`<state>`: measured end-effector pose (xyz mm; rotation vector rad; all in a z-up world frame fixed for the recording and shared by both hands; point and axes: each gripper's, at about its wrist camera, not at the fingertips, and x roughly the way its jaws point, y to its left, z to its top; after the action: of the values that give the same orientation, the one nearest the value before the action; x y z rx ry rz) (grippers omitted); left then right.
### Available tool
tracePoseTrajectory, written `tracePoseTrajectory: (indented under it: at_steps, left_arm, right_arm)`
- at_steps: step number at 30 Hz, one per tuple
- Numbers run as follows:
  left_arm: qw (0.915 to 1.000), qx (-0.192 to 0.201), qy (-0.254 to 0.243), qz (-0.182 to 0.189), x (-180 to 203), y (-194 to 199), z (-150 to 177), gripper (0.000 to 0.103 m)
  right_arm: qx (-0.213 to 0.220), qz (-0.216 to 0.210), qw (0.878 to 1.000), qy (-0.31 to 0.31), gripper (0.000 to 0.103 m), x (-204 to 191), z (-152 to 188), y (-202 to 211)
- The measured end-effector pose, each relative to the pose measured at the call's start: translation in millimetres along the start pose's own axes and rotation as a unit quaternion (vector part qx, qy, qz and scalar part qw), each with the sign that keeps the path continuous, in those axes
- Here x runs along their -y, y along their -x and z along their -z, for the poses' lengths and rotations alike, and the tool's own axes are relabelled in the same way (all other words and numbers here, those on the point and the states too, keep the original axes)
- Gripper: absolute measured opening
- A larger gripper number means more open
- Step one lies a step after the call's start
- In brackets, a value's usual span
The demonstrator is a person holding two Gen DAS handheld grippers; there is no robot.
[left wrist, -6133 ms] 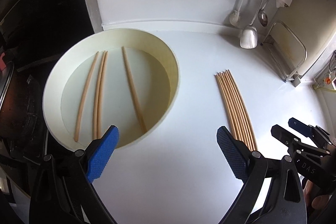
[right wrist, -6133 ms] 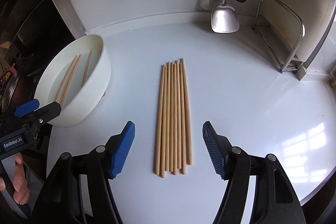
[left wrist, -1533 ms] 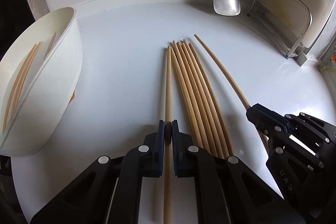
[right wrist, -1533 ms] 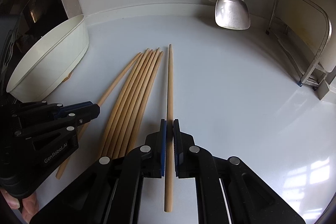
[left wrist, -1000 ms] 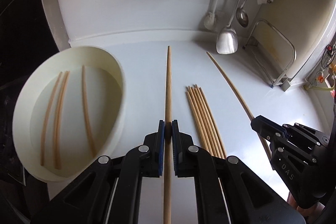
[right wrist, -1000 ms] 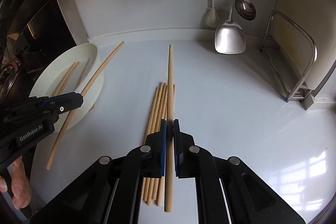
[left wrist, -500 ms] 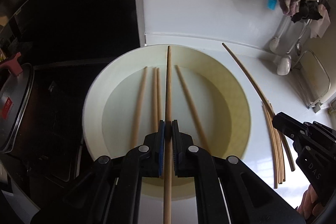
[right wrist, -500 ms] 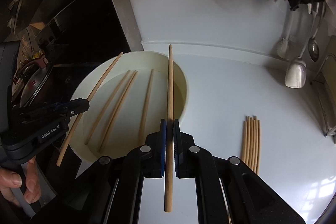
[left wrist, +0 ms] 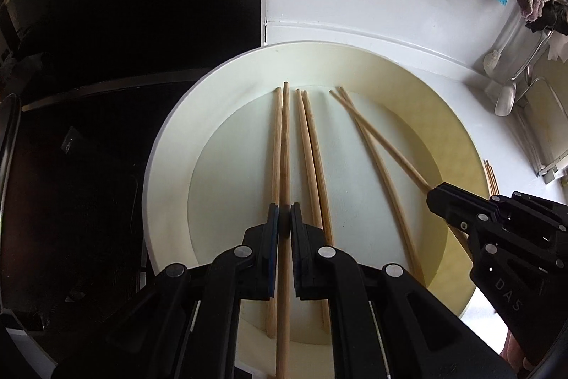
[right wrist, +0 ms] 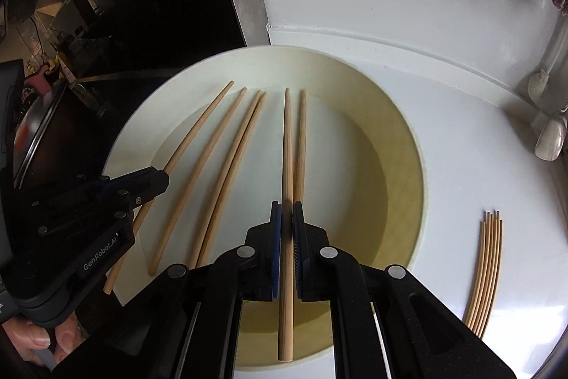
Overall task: Organize utensils
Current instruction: 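Open the left tool to drop its chopstick while the right tool releases its own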
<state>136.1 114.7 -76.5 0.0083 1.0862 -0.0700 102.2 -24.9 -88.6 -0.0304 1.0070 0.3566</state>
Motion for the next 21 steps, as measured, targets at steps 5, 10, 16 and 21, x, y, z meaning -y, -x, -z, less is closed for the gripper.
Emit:
tracePoseTrajectory:
  at_steps: [5, 10, 16, 21]
  left_arm:
    - [0.9998, -0.019, 0.004, 0.006, -2.9, -14.9, -1.3, 0.008]
    - [0.9996, -0.027, 0.003, 0.007, -3.6, -23.5, -4.6, 0.008]
    - [0.9993, -0.035, 0.008, 0.006, -5.4, -29.3, -7.3, 0.011]
    - [0.9997, -0.017, 0.018, -0.004, -9.7, -19.1, -7.8, 0.056]
  right_arm:
    - [-0.022, 0.005, 1.0, -0.008, 0.006, -1.0, -3.0, -17.3]
    - [-0.037, 0.006, 0.999, -0.003, 0.006, -3.7, -3.9, -28.8]
    - [-0.048, 0.008, 0.999, -0.008, 0.006, -2.1, -4.9, -37.0]
    - [-0.033, 0.013, 0.999, -0.014, 0.011, 1.7, -5.8, -30.4]
